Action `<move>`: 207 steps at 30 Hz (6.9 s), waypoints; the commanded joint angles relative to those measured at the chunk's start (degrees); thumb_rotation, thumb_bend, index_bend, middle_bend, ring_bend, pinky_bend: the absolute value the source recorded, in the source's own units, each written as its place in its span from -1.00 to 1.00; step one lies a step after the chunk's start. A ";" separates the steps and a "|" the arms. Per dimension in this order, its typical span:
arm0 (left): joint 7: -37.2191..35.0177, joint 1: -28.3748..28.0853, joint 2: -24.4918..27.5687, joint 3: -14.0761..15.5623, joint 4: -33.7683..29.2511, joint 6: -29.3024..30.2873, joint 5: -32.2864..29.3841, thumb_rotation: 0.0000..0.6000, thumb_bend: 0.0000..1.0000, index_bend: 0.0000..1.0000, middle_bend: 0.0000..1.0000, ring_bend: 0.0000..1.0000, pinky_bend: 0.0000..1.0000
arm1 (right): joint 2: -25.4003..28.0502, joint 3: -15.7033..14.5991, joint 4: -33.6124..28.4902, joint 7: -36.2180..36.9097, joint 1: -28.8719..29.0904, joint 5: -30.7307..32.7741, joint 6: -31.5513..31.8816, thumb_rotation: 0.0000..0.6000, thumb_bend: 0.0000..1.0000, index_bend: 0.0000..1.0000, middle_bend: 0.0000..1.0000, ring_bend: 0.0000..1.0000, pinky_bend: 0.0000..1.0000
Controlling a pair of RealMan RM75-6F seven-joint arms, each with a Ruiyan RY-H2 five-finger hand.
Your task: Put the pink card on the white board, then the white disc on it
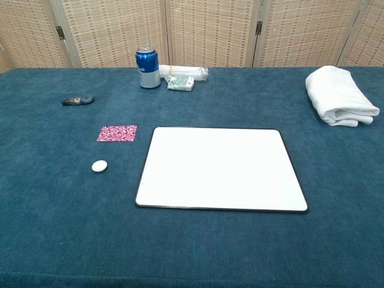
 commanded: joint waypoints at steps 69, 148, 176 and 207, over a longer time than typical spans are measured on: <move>22.72 -43.68 -27.93 -17.91 12.78 -28.73 -58.12 1.00 -0.59 -0.27 1.00 1.00 1.00 | 6.26 -3.79 3.59 17.98 -1.33 -12.48 8.56 1.00 -0.49 -1.00 -1.00 -1.00 -1.00; 18.43 -43.29 -32.45 -17.66 22.59 -33.43 -56.48 1.00 -0.56 -0.10 1.00 1.00 1.00 | 6.45 -3.45 2.76 17.16 -1.10 -12.20 7.74 1.00 -0.49 -1.00 -1.00 -1.00 -1.00; 38.76 -55.37 -51.24 -21.37 10.78 -12.41 -63.84 1.00 -0.56 -0.12 1.00 1.00 1.00 | 6.11 -5.43 15.14 34.40 -8.33 -20.30 29.27 1.00 -0.49 -1.00 -1.00 -1.00 -1.00; 28.40 -35.38 -31.87 -11.72 -12.70 -4.22 -50.70 1.00 -0.44 -0.06 1.00 1.00 1.00 | 5.80 -6.01 12.32 27.62 -7.43 -22.17 25.76 1.00 -0.49 -1.00 -1.00 -1.00 -1.00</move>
